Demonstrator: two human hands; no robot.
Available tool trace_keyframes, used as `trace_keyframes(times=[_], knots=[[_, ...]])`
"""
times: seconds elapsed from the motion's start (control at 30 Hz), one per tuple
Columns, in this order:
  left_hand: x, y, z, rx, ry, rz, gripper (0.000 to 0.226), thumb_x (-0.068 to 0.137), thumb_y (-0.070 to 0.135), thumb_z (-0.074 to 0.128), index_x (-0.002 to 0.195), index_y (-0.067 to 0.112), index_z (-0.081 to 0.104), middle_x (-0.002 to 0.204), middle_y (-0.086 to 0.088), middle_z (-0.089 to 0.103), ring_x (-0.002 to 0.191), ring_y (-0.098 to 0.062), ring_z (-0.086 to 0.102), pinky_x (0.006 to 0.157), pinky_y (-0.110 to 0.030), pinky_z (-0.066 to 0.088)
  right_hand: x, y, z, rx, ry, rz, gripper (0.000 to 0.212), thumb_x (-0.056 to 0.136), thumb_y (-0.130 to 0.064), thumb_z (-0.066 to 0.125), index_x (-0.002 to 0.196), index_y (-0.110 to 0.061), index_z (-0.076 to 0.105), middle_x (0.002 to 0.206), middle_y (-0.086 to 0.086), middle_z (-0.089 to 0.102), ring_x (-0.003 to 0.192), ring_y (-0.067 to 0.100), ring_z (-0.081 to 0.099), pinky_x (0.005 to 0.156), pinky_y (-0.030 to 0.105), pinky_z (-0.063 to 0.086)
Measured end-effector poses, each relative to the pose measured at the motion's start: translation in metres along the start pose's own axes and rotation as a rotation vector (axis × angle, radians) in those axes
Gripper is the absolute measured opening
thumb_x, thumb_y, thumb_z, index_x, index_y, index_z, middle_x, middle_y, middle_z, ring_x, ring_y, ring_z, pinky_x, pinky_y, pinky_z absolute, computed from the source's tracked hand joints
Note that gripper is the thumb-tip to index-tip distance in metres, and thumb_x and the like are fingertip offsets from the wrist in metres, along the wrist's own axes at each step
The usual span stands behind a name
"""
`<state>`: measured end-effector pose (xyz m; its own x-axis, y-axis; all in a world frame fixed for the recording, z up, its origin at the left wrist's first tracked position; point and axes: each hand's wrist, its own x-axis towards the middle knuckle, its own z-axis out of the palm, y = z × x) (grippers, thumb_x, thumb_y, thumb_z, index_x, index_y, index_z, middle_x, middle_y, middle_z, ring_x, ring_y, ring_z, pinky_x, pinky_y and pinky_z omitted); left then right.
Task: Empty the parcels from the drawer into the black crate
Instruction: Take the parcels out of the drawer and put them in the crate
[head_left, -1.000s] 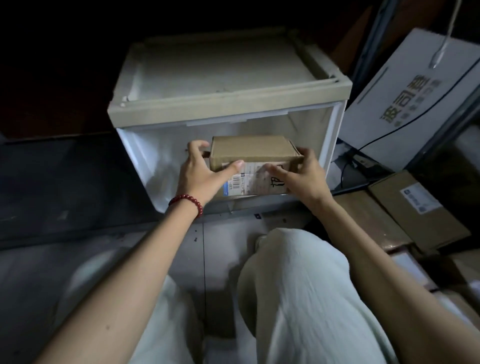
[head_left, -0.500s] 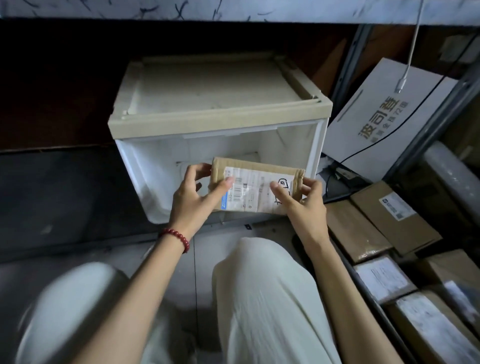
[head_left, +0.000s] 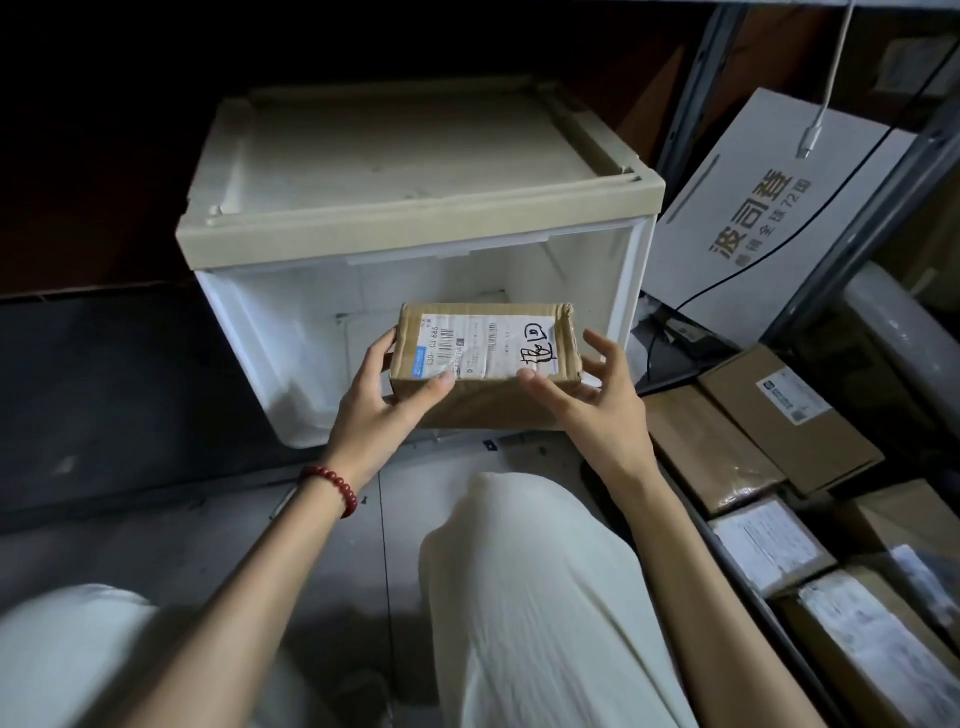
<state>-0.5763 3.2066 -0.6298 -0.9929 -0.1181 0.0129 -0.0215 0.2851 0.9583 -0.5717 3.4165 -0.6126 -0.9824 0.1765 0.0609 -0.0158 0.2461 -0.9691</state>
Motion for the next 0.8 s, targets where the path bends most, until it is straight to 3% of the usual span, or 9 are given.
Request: trace_keyframes(times=[0.13, 0.27, 0.37, 0.5, 0.57, 0.63, 0.7, 0.8], knots=[[-0.002, -0.005, -0.006, 0.021, -0.033, -0.047, 0.099, 0.062, 0.063, 0.077, 0.143, 0.045, 0.022, 0.131, 0.02, 0.053, 0.114, -0.011, 0.057, 0.099, -0.03, 0.043, 0.0, -0.001, 0.005, 0.018, -0.027, 0.008, 0.084, 0.069, -0.04, 0.084, 0.138, -0.029, 0.037, 0.119, -0.017, 0.054, 0.107, 0.001, 0.057, 0.096, 0.03, 0.051], [-0.003, -0.007, -0.013, 0.061, -0.024, -0.043, 0.103, 0.058, 0.066, 0.075, 0.142, 0.048, 0.02, 0.123, 0.023, 0.054, 0.098, -0.004, 0.062, 0.085, -0.021, 0.044, 0.002, 0.002, 0.008, -0.002, -0.035, -0.005, 0.081, 0.067, -0.041, 0.084, 0.134, -0.027, 0.04, 0.124, -0.014, 0.056, 0.113, 0.006, 0.057, 0.099, 0.037, 0.05], [-0.004, -0.008, -0.016, 0.042, -0.018, -0.029, 0.105, 0.053, 0.065, 0.077, 0.142, 0.049, 0.022, 0.12, 0.024, 0.053, 0.102, -0.009, 0.062, 0.091, -0.028, 0.047, 0.004, 0.006, 0.01, 0.028, -0.023, 0.022, 0.081, 0.066, -0.042, 0.085, 0.133, -0.028, 0.042, 0.126, -0.012, 0.058, 0.113, 0.01, 0.06, 0.097, 0.04, 0.051], [-0.003, -0.01, -0.02, 0.023, 0.019, 0.015, 0.095, 0.055, 0.062, 0.078, 0.136, 0.052, 0.028, 0.139, 0.018, 0.045, 0.127, -0.008, 0.045, 0.108, -0.04, 0.038, 0.003, 0.007, 0.016, 0.08, -0.052, 0.059, 0.08, 0.066, -0.042, 0.085, 0.129, -0.033, 0.036, 0.121, -0.013, 0.057, 0.089, 0.0, 0.067, 0.077, 0.023, 0.058], [-0.001, -0.007, -0.023, -0.009, 0.042, 0.054, 0.09, 0.056, 0.062, 0.077, 0.133, 0.053, 0.031, 0.137, 0.022, 0.043, 0.13, -0.002, 0.04, 0.11, -0.038, 0.036, 0.003, 0.008, 0.02, 0.135, -0.061, 0.096, 0.075, 0.067, -0.039, 0.085, 0.124, -0.031, 0.037, 0.118, -0.014, 0.058, 0.094, 0.004, 0.067, 0.08, 0.027, 0.058], [0.002, -0.003, -0.027, -0.05, 0.06, 0.102, 0.085, 0.058, 0.061, 0.076, 0.132, 0.048, 0.036, 0.133, 0.021, 0.045, 0.12, 0.012, 0.044, 0.099, -0.023, 0.044, 0.002, 0.009, 0.023, 0.164, -0.071, 0.115, 0.068, 0.069, -0.038, 0.084, 0.121, -0.027, 0.041, 0.114, -0.018, 0.06, 0.101, 0.006, 0.066, 0.085, 0.031, 0.057], [0.005, 0.003, -0.03, -0.066, 0.062, 0.138, 0.083, 0.061, 0.059, 0.075, 0.134, 0.044, 0.037, 0.13, 0.017, 0.046, 0.105, 0.021, 0.047, 0.079, -0.009, 0.047, 0.0, 0.007, 0.025, 0.157, -0.099, 0.125, 0.064, 0.07, -0.041, 0.083, 0.118, -0.027, 0.043, 0.108, -0.023, 0.06, 0.094, 0.0, 0.066, 0.079, 0.025, 0.056], [0.007, 0.005, -0.034, -0.039, 0.076, 0.138, 0.08, 0.061, 0.061, 0.074, 0.13, 0.051, 0.036, 0.128, 0.014, 0.048, 0.103, 0.018, 0.049, 0.084, -0.018, 0.048, 0.001, 0.005, 0.024, 0.153, -0.115, 0.122, 0.056, 0.072, -0.044, 0.081, 0.114, -0.032, 0.047, 0.112, -0.016, 0.062, 0.091, 0.001, 0.067, 0.07, 0.02, 0.054]])
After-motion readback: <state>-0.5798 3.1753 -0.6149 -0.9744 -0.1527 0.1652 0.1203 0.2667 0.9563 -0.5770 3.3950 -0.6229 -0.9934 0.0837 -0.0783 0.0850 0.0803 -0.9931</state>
